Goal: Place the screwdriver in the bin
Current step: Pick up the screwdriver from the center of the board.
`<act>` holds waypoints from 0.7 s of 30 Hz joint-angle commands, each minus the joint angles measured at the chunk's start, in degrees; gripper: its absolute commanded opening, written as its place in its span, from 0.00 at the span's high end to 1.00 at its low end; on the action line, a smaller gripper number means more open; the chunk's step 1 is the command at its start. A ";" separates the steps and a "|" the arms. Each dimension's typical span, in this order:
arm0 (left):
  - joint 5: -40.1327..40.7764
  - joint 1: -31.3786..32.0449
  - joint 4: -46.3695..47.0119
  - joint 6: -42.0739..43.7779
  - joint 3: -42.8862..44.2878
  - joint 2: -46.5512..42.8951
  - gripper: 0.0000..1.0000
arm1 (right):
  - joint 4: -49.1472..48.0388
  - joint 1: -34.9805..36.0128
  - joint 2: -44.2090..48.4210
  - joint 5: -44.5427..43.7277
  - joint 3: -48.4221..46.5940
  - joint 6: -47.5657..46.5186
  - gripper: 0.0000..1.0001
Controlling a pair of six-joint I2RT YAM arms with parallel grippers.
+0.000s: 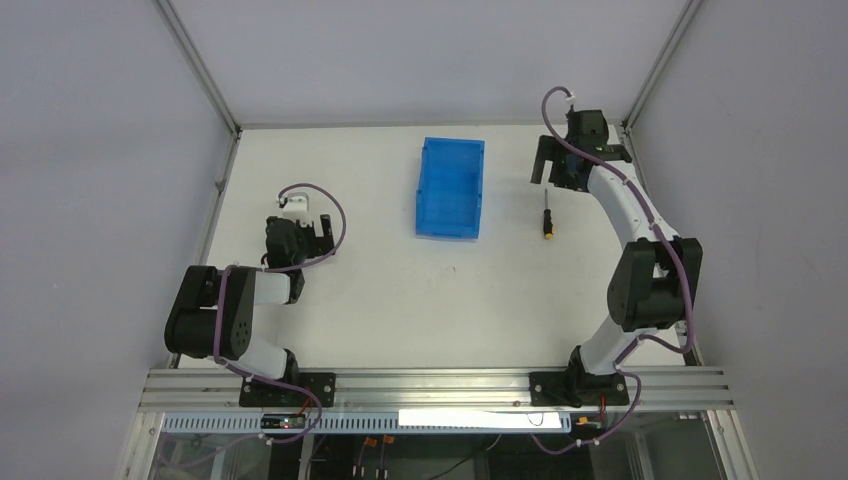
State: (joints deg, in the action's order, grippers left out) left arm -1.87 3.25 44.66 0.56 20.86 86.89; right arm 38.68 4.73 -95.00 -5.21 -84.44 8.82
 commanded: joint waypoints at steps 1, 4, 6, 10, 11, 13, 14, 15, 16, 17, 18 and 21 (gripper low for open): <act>0.02 -0.72 1.59 -0.46 1.02 -0.50 0.00 | -4.50 -0.52 -1.15 1.05 4.63 1.47 0.01; 0.03 -0.75 1.57 -0.46 1.02 -0.52 0.00 | -5.96 -0.61 -2.76 1.40 7.51 1.57 0.03; 0.07 -0.71 1.57 -0.39 1.02 -0.57 0.00 | -6.51 -0.73 -3.98 1.60 8.97 1.55 0.04; 0.08 -0.74 1.59 -0.43 1.02 -0.56 0.00 | -7.98 -0.74 -6.39 1.63 11.44 1.39 0.09; 0.07 -0.77 1.57 -0.40 1.02 -0.58 0.00 | -8.29 -0.83 -7.05 1.61 11.80 1.28 0.10; 0.04 -0.71 1.58 -0.44 1.02 -0.57 0.00 | -8.66 -0.78 -8.45 1.57 12.42 1.13 0.13; 0.03 -0.73 1.57 -0.44 1.02 -0.52 0.00 | -8.93 -0.83 -9.05 1.53 12.52 1.04 0.14; 0.06 -0.73 1.57 -0.44 1.02 -0.53 0.00 | -9.07 -0.82 -9.74 1.48 12.61 0.87 0.16; 0.03 -0.70 1.59 -0.39 1.02 -0.57 0.00 | -9.14 -0.86 -10.40 1.44 12.63 0.74 0.18; 0.03 -0.72 1.57 -0.42 1.02 -0.54 0.00 | -9.36 -0.86 -11.03 1.43 12.64 0.59 0.20; 0.06 -0.70 1.57 -0.40 1.02 -0.56 0.00 | -9.35 -0.91 -11.59 1.36 12.44 0.39 0.24; 0.10 -0.72 1.57 -0.45 1.02 -0.50 0.00 | -9.23 -1.05 -13.20 1.28 11.89 0.02 0.34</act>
State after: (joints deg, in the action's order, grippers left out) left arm -1.85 3.25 44.66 0.56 20.86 86.91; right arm 31.81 4.21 -107.02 -4.01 -71.75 9.23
